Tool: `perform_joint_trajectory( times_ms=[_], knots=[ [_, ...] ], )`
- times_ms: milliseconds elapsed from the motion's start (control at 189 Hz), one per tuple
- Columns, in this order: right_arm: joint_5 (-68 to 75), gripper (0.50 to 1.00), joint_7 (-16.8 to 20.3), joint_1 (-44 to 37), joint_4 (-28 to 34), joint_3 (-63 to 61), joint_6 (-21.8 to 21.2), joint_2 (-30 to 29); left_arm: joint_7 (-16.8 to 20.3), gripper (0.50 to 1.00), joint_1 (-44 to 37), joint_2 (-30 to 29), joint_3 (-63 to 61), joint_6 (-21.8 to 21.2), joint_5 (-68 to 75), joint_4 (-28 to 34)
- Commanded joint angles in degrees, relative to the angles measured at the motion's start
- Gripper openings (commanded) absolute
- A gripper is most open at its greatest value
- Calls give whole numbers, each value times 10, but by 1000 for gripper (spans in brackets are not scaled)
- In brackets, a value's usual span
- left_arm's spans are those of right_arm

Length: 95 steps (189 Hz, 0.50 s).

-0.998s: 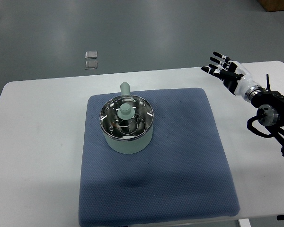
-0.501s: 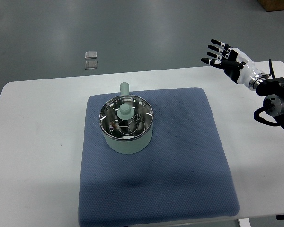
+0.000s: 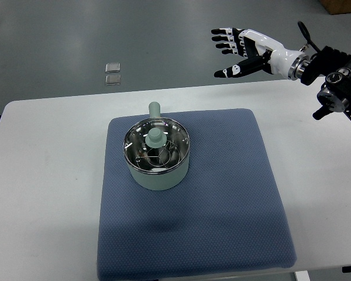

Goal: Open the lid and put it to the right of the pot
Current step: 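Move the right hand over the saucepan toward the green lid knob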

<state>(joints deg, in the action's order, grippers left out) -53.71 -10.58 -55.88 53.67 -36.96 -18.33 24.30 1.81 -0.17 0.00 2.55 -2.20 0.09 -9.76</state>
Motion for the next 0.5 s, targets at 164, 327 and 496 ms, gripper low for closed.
perform_joint_trajectory(
  times_ms=[164,327,496],
  knots=[
    [-208,928,-8,-67,88,56,-21,-4,-1,1000,0,0,0,0,0,0],
    [-282,928,-8,-94,109,93,-21,-13,-1,1000,0,0,0,0,0,0],
    [-326,926,-8,-124,113,130,-21,-29,-1,1000,0,0,0,0,0,0]
  ],
)
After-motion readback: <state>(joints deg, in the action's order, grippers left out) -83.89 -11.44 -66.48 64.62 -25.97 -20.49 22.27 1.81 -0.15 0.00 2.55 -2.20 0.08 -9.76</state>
